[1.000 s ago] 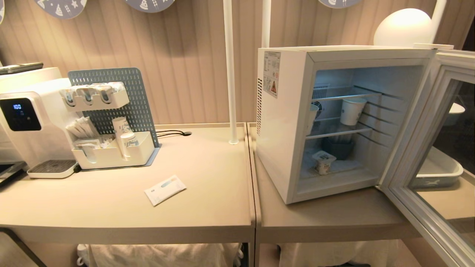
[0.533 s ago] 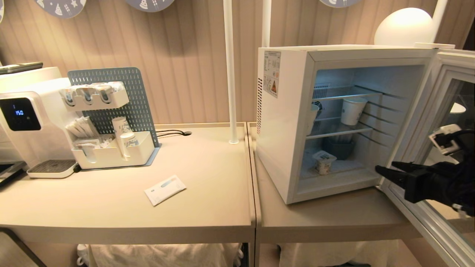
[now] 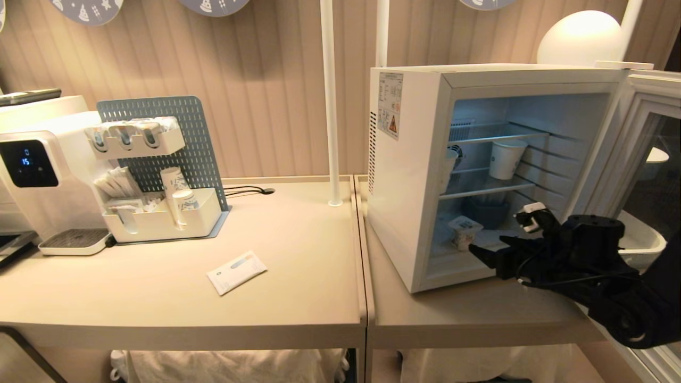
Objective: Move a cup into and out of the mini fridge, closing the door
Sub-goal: Take the yoghurt out of the freezer
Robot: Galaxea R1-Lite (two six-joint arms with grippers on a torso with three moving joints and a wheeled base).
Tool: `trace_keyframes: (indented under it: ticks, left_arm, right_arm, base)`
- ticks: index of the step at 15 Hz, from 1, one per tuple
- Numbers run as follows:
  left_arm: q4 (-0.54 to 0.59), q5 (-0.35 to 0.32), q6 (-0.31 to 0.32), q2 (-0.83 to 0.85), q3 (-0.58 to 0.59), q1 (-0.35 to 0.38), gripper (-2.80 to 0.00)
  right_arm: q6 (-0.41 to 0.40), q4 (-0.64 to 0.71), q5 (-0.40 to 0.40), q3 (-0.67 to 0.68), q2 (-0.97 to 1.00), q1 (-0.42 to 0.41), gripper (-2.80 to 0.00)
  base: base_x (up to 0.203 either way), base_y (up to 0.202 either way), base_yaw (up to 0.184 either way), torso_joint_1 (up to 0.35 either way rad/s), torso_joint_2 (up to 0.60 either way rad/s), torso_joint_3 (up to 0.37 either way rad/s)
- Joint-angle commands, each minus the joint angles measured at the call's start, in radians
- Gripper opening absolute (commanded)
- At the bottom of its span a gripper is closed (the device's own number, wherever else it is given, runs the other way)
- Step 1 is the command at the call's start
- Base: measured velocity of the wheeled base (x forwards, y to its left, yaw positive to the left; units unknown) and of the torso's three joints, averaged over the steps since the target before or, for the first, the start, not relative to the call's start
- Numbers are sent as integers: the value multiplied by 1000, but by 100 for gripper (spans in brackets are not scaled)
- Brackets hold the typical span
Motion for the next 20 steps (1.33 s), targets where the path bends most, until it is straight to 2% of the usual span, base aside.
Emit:
trace_keyframes:
  ticks: [1,4,8,18,20]
  left_arm:
    - [0,1,0,0,0,0,-280]
    - [0,1,-3,0,0,0,-280]
    - [0,1,-3,0,0,0,-280]
    - [-2,1,-3,0,0,0,-280]
    - [-2,1,-3,0,1,0,-280]
  right_arm:
    - [0,-13,-27,-84,141,3,0]
    - [19,-12,-123,-200,220,10,0]
    - [42,-6,-205,-288,284,21,0]
    - [42,143,-214,-492,345,38,0]
    - [43,158,-214,-500,349,47,0]
  base:
    - [0,0,0,0,0,0]
    - [0,0,0,0,0,0]
    - [0,0,0,0,0,0]
    - [0,0,0,0,0,0]
    - [0,0,0,0,0,0]
